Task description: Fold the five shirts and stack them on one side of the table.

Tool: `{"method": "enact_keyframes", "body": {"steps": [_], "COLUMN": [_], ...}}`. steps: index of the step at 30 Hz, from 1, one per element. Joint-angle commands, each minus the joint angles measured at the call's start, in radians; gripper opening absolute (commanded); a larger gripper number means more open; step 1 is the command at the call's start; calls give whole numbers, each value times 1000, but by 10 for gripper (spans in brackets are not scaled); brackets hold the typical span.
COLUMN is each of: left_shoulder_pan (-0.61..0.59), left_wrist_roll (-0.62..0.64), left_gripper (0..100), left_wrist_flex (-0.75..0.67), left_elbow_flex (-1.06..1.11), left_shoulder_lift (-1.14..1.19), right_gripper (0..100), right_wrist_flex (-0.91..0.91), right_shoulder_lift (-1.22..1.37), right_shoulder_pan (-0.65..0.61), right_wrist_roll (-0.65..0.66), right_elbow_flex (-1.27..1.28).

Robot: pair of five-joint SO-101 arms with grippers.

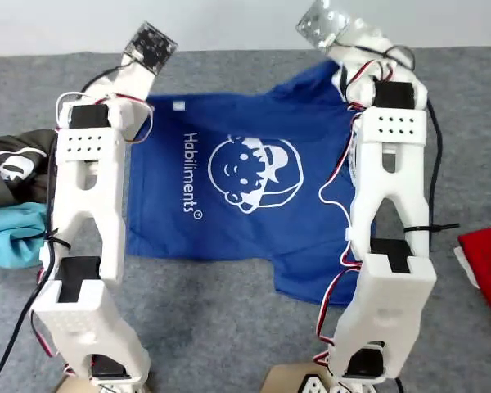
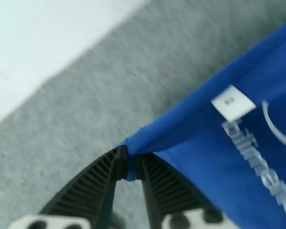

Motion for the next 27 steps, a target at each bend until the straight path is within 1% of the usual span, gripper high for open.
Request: {"method": "enact_keyframes", "body": {"steps": [1,4,8,12,17,20,23,27], "left_shoulder_pan": [-2,-3,-2,-3,-2,0,3,-2], "left_wrist_roll": [-61,-127,-210,-298,-356,-414,-476,-480], "left_gripper": [2,2,2,2,2,2,2,2], "left_wrist_flex": [144,267,379,434,480,486,482,480], "left_elbow_flex": [-44,-44,-44,-39,-36,8,88,122], "left_shoulder_lift": [-17,-17,-17,-8,-5,-5,-6,-8], "right_gripper": [11,11,11,11,11,11,11,11], "right_wrist_flex": [165,289,475,631,819,825,825,825], "right_shoulder_lift": [-114,-156,-189,-199,-199,-216,-272,-424], "right_shoulder_pan": [-8,-7,-7,8,19,27,27,31], "right_wrist_roll": [12,23,92,143,155,152,152,152], "right_elbow_flex": [-66,-66,-64,-64,-61,-38,58,244]}}
